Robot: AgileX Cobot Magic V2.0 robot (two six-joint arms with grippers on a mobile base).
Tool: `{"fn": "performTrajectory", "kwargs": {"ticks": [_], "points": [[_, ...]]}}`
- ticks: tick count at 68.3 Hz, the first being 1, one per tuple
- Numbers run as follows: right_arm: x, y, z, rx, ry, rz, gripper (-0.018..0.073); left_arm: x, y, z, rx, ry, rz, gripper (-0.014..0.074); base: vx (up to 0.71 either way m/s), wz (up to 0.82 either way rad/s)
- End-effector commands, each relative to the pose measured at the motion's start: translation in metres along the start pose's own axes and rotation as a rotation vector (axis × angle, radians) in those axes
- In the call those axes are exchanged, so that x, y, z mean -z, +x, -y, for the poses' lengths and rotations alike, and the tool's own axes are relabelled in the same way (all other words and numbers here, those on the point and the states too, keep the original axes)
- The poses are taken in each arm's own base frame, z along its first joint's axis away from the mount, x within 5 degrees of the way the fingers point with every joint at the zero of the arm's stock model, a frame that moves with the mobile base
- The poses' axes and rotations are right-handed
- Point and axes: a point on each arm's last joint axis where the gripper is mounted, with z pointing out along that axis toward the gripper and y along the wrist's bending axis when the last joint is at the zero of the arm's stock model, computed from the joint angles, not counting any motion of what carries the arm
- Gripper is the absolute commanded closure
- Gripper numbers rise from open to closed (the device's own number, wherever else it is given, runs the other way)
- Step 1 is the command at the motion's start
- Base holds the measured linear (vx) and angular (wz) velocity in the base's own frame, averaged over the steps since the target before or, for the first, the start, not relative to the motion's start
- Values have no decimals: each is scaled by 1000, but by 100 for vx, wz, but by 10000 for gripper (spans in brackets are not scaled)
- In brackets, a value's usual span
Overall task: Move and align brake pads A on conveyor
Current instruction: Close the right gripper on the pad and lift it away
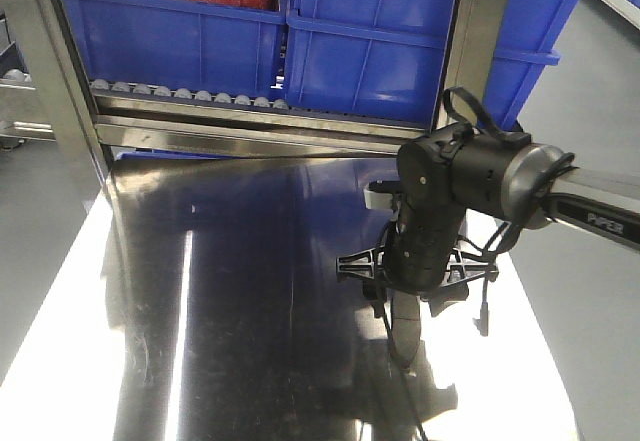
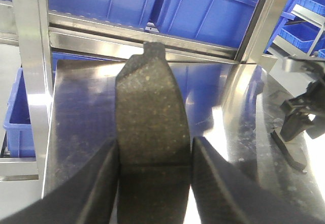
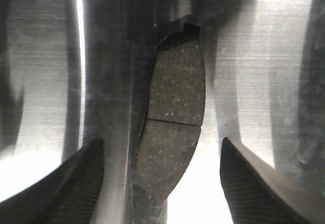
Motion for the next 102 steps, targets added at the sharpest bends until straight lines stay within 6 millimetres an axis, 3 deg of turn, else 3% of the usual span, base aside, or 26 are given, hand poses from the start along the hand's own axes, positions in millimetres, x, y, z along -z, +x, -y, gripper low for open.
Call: {"fn": "performTrajectory", "kwargs": {"ticks": [1, 19, 57, 69, 76, 84, 102], "points": [[19, -6, 2, 3, 5, 45, 88, 3, -15, 5, -5, 43, 105, 603, 0, 0], [11, -17, 17, -39, -23, 17, 88, 3, -15, 5, -5, 43, 105, 603, 0, 0], [-15, -21, 10, -39, -37, -22, 92, 3, -15, 5, -5, 43, 105, 603, 0, 0], [-12, -23, 10, -34, -41, 7, 209, 3, -15, 5, -5, 43, 105, 603, 0, 0], [-2, -24, 11, -31, -54, 49, 384, 3, -15, 5, -5, 43, 105, 603, 0, 0], [25, -22, 15, 17, -61, 131, 578, 3, -15, 5, -5, 43, 105, 603, 0, 0], [109, -1, 35, 95, -62, 367, 569, 3, -15, 5, -5, 43, 105, 603, 0, 0]]}}
